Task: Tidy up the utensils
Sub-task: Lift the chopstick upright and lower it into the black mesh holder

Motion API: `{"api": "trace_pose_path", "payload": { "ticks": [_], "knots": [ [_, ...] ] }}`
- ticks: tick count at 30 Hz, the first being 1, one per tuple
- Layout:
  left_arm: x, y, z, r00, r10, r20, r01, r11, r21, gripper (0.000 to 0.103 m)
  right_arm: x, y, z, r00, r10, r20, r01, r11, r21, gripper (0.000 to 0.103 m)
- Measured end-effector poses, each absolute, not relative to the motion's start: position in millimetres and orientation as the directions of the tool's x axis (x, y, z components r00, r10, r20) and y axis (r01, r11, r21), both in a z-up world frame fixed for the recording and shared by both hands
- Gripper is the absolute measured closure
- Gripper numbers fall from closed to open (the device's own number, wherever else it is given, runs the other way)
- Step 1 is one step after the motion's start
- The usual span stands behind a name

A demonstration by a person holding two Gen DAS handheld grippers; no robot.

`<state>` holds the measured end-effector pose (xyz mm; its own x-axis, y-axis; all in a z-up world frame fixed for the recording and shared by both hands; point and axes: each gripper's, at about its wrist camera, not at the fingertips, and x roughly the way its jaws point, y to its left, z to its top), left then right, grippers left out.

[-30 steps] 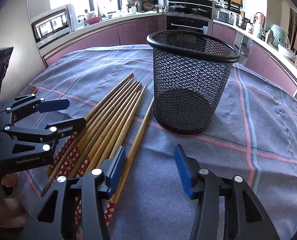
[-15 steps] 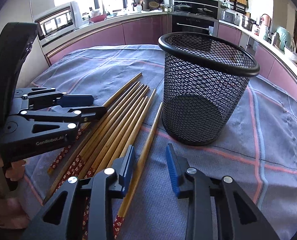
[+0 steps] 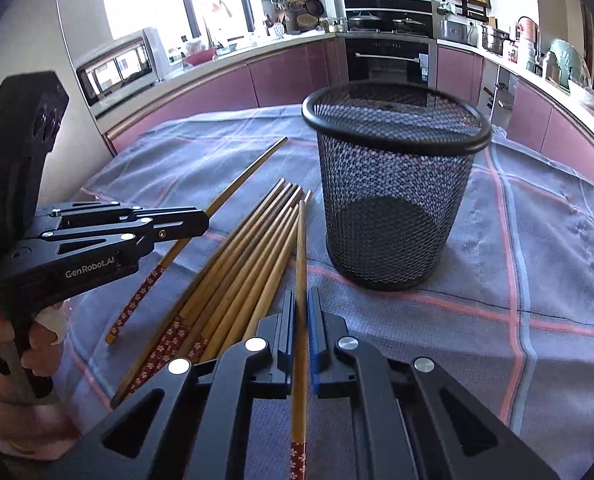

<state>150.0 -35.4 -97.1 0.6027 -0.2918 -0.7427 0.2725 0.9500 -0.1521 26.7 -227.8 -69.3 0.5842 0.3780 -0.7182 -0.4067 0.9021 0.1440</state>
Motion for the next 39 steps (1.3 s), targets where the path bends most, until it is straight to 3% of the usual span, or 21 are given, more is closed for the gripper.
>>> {"api": "trace_pose_path", "payload": {
  "ticks": [17, 28, 34, 39],
  "knots": [
    [93.4, -16.8, 9.7, 0.69, -0.497, -0.526, 0.425, 0.867, -0.261, 0.095, 7.1, -269.2, 7.5, 0.702, 0.509, -0.498, -0.472, 0.856, 0.21, 0.098],
    [98.3, -44.8, 74.9, 0.736, -0.55, -0.395, 0.496, 0.835, -0.238, 0.095, 21.4, -288.2, 67.9, 0.768, 0.526, -0.365, -0.49, 0.85, 0.195, 0.098],
    [109.8, -67.4, 102.0, 0.748, -0.558, -0.358, 0.511, 0.83, -0.226, 0.095, 35.4, -295.9, 96.5, 0.806, 0.502, -0.313, -0.48, 0.864, 0.149, 0.098],
    [123.6, -91.6, 101.1, 0.745, -0.55, -0.378, 0.516, 0.834, -0.197, 0.095, 53.4, -303.5, 96.1, 0.823, 0.475, -0.313, -0.455, 0.88, 0.138, 0.098]
  ]
}}
